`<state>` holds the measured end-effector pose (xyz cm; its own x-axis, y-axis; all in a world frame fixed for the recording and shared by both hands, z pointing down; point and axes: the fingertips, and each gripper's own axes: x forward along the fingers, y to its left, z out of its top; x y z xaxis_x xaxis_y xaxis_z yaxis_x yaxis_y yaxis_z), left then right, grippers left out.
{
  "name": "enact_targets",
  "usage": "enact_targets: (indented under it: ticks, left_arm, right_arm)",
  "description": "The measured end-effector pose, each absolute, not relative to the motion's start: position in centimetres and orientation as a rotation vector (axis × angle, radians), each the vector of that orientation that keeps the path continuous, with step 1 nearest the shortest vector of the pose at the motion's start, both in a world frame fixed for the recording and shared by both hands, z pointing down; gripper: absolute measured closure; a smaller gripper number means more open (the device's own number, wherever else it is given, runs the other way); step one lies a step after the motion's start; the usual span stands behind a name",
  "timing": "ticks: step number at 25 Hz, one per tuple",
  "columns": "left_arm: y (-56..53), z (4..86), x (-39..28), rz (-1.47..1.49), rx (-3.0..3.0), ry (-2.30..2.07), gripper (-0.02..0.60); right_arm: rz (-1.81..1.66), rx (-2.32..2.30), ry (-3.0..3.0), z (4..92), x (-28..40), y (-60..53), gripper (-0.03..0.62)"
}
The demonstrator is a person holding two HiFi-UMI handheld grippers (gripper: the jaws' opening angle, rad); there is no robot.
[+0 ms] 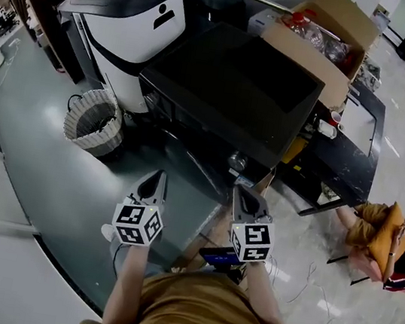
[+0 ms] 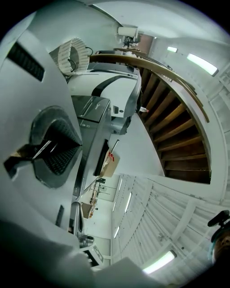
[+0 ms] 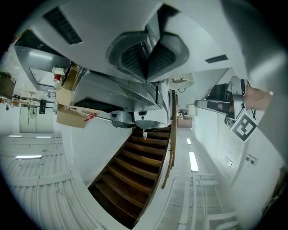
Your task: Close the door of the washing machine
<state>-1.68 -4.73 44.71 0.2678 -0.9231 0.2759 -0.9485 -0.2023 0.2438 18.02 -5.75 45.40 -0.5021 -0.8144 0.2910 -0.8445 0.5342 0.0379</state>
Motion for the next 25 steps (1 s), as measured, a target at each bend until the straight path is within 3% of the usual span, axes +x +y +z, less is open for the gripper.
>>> enact_targets:
  ticks: [25]
  left_arm:
    - [-3.5, 45.5, -3.9, 0.044, 2.106, -1.747, 0.557]
  right_arm:
    - [0.136, 1.285, -2.534, 45.8, 15.9, -5.1, 0.582]
